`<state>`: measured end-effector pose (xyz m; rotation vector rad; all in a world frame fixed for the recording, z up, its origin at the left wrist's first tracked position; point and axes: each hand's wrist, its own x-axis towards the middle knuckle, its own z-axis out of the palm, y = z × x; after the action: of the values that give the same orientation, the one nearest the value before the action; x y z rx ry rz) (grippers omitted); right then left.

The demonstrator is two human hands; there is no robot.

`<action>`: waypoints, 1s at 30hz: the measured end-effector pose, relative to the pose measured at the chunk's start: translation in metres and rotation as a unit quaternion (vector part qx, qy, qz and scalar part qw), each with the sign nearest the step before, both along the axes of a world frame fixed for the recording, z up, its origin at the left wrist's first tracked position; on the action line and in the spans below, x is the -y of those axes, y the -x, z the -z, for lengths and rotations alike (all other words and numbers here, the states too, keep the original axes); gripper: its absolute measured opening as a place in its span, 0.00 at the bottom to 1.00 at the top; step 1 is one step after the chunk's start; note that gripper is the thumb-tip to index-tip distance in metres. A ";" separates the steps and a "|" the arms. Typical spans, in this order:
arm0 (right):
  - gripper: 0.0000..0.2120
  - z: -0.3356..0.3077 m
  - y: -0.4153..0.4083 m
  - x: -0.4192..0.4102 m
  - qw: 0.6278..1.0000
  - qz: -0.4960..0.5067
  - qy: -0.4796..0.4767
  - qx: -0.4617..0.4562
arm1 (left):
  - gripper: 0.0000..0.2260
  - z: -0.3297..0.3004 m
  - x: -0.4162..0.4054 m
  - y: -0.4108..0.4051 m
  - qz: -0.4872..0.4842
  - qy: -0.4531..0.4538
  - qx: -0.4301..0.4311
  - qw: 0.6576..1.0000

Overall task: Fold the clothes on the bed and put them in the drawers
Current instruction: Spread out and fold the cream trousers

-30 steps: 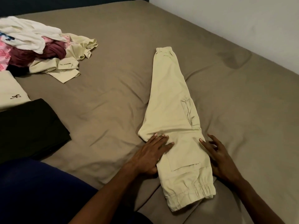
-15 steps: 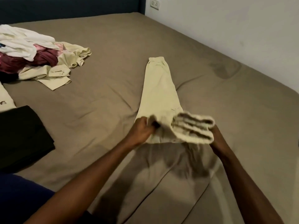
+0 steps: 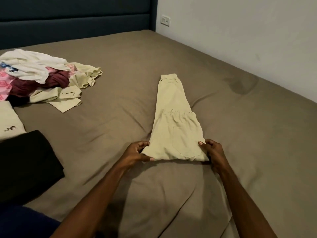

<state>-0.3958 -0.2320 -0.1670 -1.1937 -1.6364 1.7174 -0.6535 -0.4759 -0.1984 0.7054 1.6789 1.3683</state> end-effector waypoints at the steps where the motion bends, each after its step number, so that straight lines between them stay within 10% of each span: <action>1: 0.12 0.000 -0.002 0.003 1.000 -0.007 -0.008 -0.017 | 0.28 -0.001 0.003 -0.001 0.011 0.002 0.003 1.000; 15: 0.11 0.015 -0.032 0.088 0.996 -0.008 -0.088 0.020 | 0.15 -0.011 0.061 0.008 0.149 0.059 -0.069 0.985; 30: 0.13 0.017 -0.092 0.180 1.000 -0.012 0.000 0.011 | 0.13 -0.032 0.145 -0.025 0.399 0.186 -0.036 0.897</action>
<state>-0.3038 -0.4115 -0.1840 -1.2013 -1.6718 1.7241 -0.6288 -0.6208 -0.1668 1.0597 1.3912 0.4316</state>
